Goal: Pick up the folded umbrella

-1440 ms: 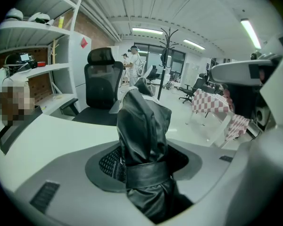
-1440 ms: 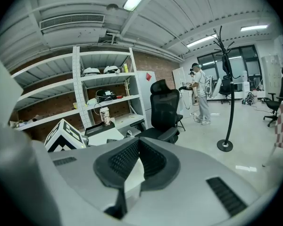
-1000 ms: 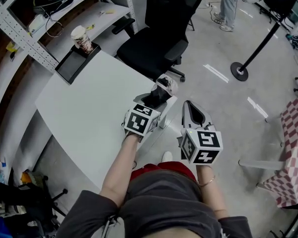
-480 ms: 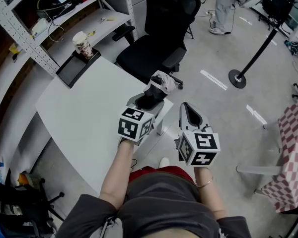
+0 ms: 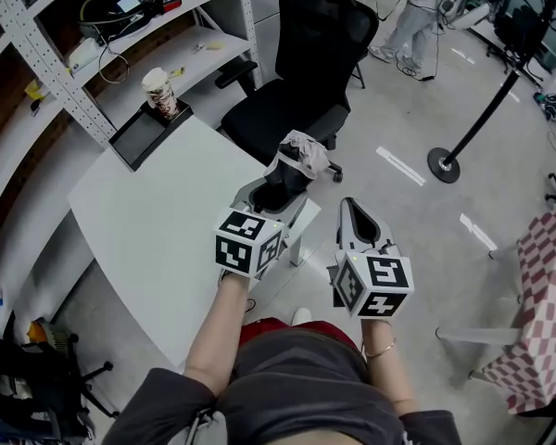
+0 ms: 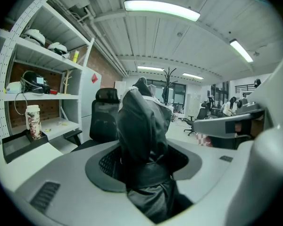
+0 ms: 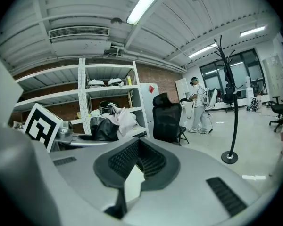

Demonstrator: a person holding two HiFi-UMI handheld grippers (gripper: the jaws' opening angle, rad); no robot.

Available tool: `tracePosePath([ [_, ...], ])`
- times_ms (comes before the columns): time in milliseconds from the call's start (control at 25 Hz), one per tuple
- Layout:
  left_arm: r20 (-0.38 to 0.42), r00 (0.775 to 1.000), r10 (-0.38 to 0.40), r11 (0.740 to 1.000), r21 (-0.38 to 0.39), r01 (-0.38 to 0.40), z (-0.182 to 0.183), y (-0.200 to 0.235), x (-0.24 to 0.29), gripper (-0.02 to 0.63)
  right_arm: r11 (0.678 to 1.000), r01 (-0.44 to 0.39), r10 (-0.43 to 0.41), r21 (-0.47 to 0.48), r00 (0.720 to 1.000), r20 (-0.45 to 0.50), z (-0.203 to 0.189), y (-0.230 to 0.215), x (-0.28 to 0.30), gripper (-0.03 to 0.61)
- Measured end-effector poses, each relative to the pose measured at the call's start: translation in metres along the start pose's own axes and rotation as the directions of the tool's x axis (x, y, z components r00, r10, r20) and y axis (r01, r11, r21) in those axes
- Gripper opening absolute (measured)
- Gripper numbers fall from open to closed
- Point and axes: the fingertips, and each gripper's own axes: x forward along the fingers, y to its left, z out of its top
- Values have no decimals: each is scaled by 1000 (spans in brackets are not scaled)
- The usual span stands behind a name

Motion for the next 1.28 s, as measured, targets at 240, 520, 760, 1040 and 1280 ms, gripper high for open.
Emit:
tracePosePath([
  [240, 67, 998, 1, 1000, 1, -2, 25, -4, -11, 236, 1000, -19, 20, -15, 1000, 24, 12, 1, 0, 18],
  [520, 148, 988, 37, 999, 7, -39, 51, 0, -34, 236, 997, -68, 70, -47, 996, 56, 29, 13, 3, 18],
  [760, 218, 973, 81, 996, 9, -85, 70, 6, -63, 236, 991, -116, 121, -63, 989, 85, 43, 29, 3, 18],
  [1040, 292, 948, 126, 991, 2, -133, 91, 11, -90, 236, 986, -150, 159, -80, 979, 127, 61, 43, -1, 18],
  [1280, 330, 933, 145, 988, -5, -152, 98, 7, -106, 236, 980, -170, 187, -98, 964, 191, 83, 49, -14, 18],
])
